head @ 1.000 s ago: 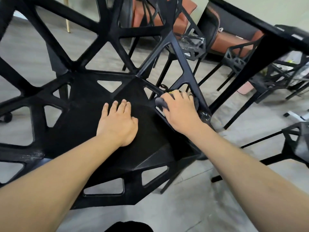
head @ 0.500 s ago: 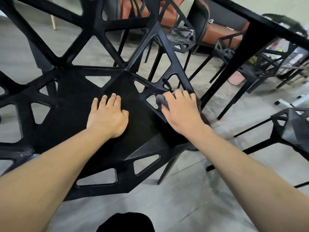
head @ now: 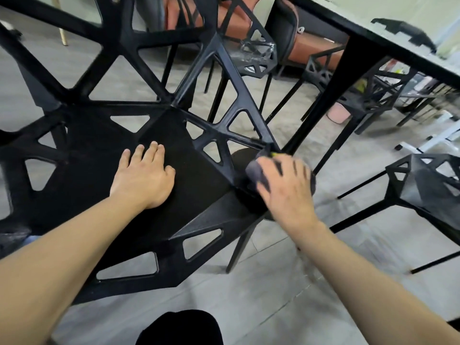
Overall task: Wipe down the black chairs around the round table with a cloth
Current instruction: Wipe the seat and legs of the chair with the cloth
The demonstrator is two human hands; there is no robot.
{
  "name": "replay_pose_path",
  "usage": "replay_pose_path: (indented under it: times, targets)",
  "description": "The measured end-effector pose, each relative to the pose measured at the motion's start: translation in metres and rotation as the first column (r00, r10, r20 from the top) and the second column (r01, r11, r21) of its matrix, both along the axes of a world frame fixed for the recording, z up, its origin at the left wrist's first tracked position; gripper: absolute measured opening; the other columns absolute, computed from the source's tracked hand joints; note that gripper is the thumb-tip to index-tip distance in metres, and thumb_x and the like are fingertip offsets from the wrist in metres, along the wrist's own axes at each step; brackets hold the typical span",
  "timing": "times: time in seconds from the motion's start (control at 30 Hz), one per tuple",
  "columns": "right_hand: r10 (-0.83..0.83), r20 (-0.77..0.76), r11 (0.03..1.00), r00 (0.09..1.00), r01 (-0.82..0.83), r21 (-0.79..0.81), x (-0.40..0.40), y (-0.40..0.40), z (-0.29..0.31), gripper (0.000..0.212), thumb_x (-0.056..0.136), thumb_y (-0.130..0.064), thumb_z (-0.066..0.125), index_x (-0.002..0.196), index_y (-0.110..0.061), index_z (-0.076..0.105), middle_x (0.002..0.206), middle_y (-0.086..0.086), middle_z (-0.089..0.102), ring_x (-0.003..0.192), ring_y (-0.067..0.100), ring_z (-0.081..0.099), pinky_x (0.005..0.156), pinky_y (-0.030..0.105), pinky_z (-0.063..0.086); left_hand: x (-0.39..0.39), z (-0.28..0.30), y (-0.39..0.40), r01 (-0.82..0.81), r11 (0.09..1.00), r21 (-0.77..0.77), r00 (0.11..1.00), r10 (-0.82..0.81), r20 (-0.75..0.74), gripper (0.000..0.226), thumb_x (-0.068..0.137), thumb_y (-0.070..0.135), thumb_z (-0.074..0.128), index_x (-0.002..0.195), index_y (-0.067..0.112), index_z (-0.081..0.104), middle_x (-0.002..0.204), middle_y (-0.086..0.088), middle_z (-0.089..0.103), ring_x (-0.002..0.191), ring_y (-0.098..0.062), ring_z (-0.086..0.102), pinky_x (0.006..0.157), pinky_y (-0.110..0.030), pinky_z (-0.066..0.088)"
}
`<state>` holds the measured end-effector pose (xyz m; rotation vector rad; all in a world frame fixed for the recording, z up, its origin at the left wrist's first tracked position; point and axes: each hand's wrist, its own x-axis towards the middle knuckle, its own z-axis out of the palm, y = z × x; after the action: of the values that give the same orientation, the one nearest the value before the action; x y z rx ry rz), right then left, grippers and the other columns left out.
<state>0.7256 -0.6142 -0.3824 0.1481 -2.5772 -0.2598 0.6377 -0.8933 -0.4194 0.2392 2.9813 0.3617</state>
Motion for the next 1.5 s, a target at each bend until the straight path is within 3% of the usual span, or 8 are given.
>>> replay_pose_path:
  times: [0.13, 0.3, 0.5, 0.6, 0.77, 0.9, 1.3, 1.5]
  targets:
    - [-0.214, -0.05, 0.947, 0.976, 0.194, -0.255, -0.057, 0.026, 0.032, 0.037, 0.097, -0.032, 0.059, 0.131, -0.017, 0.054, 0.12, 0.016, 0.051, 0.109, 0.037, 0.049, 0.092, 0.049, 0.044, 0.0, -0.001, 0.001, -0.003, 1.0, -0.007, 1.0, 0.003, -0.004, 0.065, 0.102, 0.04, 0.014, 0.161, 0.016, 0.003, 0.169, 0.002, -0.001, 0.156, -0.022, -0.001, 0.126, -0.045, -0.002]
    - [-0.116, -0.018, 0.827, 0.993, 0.086, -0.556, -0.092, 0.017, 0.031, 0.031, 0.103, -0.04, 0.047, 0.124, -0.017, 0.05, 0.114, 0.012, 0.05, 0.104, 0.035, 0.053, 0.084, 0.04, 0.047, -0.002, -0.002, 0.004, -0.011, 1.0, -0.018, 1.0, 0.01, -0.02, 0.065, 0.101, 0.039, 0.014, 0.161, 0.015, 0.004, 0.169, 0.001, 0.0, 0.155, -0.023, 0.001, 0.126, -0.047, -0.001]
    - [-0.086, -0.058, 0.987, 0.995, 0.077, -0.141, -0.035, 0.017, 0.019, 0.047, 0.089, -0.03, 0.06, 0.134, -0.019, 0.052, 0.125, 0.015, 0.048, 0.107, 0.037, 0.047, 0.087, 0.05, 0.05, -0.001, -0.002, 0.006, -0.013, 1.0, -0.017, 1.0, 0.013, -0.014, 0.065, 0.102, 0.039, 0.014, 0.161, 0.015, 0.003, 0.169, 0.001, 0.0, 0.156, -0.023, 0.0, 0.126, -0.046, -0.002]
    - [-0.138, 0.064, 0.99, 0.988, 0.139, -0.017, -0.012, 0.013, 0.018, 0.06, 0.087, -0.031, 0.062, 0.142, -0.014, 0.045, 0.131, 0.018, 0.046, 0.108, 0.038, 0.046, 0.086, 0.051, 0.049, 0.0, -0.001, 0.005, -0.005, 1.0, -0.024, 1.0, 0.004, -0.012, 0.065, 0.102, 0.039, 0.013, 0.161, 0.014, 0.002, 0.169, 0.0, -0.001, 0.156, -0.024, -0.001, 0.126, -0.046, -0.002]
    - [-0.196, -0.001, 0.951, 0.981, 0.19, 0.243, -0.047, -0.015, 0.029, 0.054, 0.086, -0.021, 0.07, 0.134, -0.009, 0.048, 0.114, 0.016, 0.054, 0.101, 0.037, 0.052, 0.083, 0.047, 0.044, 0.001, 0.0, 0.003, 0.009, 0.999, -0.033, 1.0, -0.009, -0.009, 0.065, 0.103, 0.04, 0.011, 0.161, 0.014, -0.001, 0.169, -0.001, -0.004, 0.156, -0.024, -0.003, 0.126, -0.046, -0.003]
    - [-0.061, 0.04, 0.957, 0.997, 0.047, 0.286, -0.09, -0.042, 0.024, 0.042, 0.08, -0.017, 0.075, 0.115, -0.009, 0.052, 0.105, 0.013, 0.059, 0.097, 0.034, 0.055, 0.082, 0.044, 0.045, 0.002, -0.001, 0.003, 0.005, 0.999, -0.031, 1.0, -0.006, -0.02, 0.065, 0.103, 0.04, 0.012, 0.161, 0.014, 0.0, 0.169, 0.0, -0.004, 0.156, -0.023, -0.002, 0.126, -0.045, -0.003]
    - [0.104, 0.021, 0.971, 0.994, -0.106, 0.213, -0.151, -0.056, 0.01, 0.024, 0.078, -0.018, 0.072, 0.098, -0.009, 0.062, 0.094, 0.015, 0.059, 0.088, 0.035, 0.056, 0.07, 0.042, 0.045, -0.006, 0.0, 0.009, -0.029, 0.999, -0.03, 1.0, 0.029, -0.004, 0.064, 0.103, 0.038, 0.014, 0.161, 0.014, 0.001, 0.169, 0.0, -0.003, 0.156, -0.022, -0.003, 0.126, -0.045, -0.003]
    - [0.234, -0.009, 0.953, 0.972, -0.231, -0.198, -0.152, -0.053, 0.008, 0.029, 0.089, -0.034, 0.055, 0.109, -0.014, 0.064, 0.104, 0.011, 0.06, 0.096, 0.036, 0.053, 0.084, 0.046, 0.042, -0.008, 0.001, 0.01, -0.029, 1.0, 0.002, 0.999, 0.029, -0.037, 0.061, 0.104, 0.033, 0.018, 0.161, 0.013, 0.008, 0.169, -0.001, 0.004, 0.155, -0.024, 0.003, 0.126, -0.046, 0.0]
